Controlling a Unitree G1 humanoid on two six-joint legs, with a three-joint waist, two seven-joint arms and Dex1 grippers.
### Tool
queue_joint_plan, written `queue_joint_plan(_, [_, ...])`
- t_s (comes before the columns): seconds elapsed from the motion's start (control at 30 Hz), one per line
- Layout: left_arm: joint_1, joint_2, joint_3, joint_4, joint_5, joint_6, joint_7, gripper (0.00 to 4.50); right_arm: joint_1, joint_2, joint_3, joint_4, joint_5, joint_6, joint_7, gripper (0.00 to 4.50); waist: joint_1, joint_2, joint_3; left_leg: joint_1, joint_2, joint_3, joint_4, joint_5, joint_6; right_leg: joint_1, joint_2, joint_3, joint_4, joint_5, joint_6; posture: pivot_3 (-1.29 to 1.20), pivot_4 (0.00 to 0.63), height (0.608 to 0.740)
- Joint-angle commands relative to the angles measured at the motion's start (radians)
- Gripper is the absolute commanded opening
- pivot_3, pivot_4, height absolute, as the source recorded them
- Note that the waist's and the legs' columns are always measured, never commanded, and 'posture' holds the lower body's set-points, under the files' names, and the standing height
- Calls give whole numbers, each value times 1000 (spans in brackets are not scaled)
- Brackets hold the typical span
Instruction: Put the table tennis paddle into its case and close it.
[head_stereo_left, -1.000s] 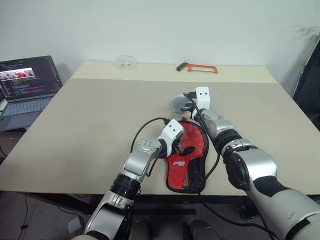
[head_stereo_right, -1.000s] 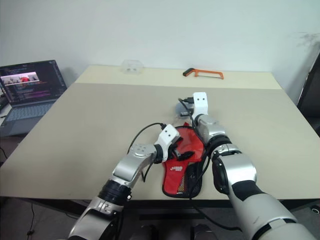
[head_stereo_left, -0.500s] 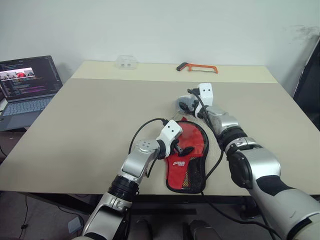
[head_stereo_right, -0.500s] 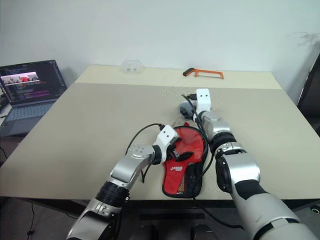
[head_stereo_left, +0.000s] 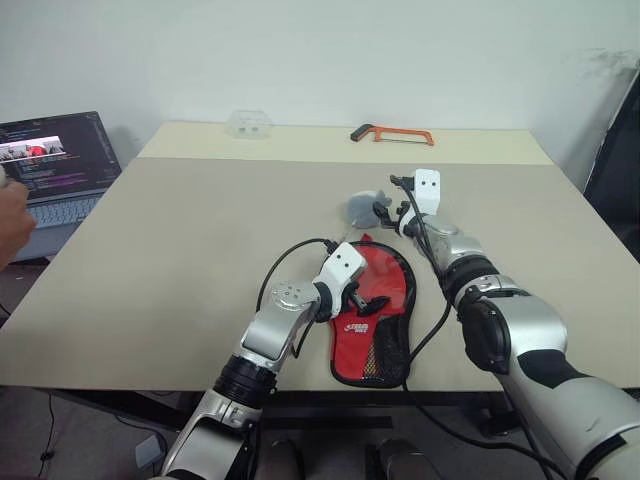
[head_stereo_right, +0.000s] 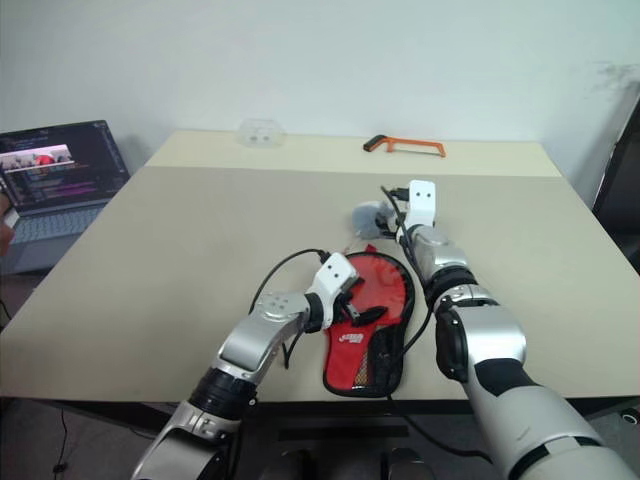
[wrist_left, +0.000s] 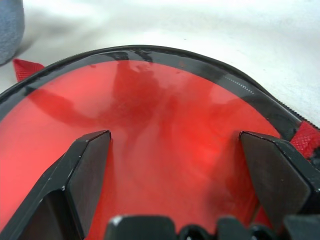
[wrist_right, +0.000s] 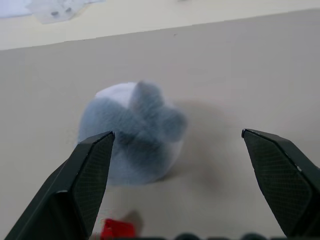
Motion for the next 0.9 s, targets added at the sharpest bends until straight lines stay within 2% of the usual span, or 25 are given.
queue_joint_plan(0.03, [16,6,-16,-50,-5,16,7,4500,-58,10,-42,-4,32,-57,-20,4489,0,0,0,0,0,0,0,0,0,0,0,0,-1,0,0,0,150,740])
queue_joint_plan(0.2, [28,10,-19,-84,-10,40,18,4500,-73,31,-71,10,33,-90,-59,4489,-1,0,0,0,0,0,-4,0,0,0,0,0,-3,0,0,0,150,740])
queue_joint_plan(0.33, [32,14,-17,-99,-12,52,25,4500,-78,46,-72,16,28,-86,-76,3313,-1,0,0,0,0,0,-6,0,0,0,0,0,-6,0,0,0,150,740])
queue_joint_plan(0.77, [43,12,-23,-129,-21,79,45,4500,-53,78,-44,25,-19,-58,-131,3313,-1,0,0,0,0,1,-9,0,0,0,-1,0,-10,0,-1,0,150,740])
queue_joint_plan(0.87, [41,10,-24,-128,-22,78,48,4500,-51,79,-47,25,-20,-59,-140,2796,-1,0,0,0,0,1,-9,0,0,0,-1,0,-10,0,-1,0,150,740])
queue_joint_plan(0.9, [41,10,-25,-128,-23,78,49,4500,-51,80,-48,25,-20,-59,-141,2469,-1,0,0,0,0,1,-9,0,0,0,-1,0,-10,0,-1,0,150,740])
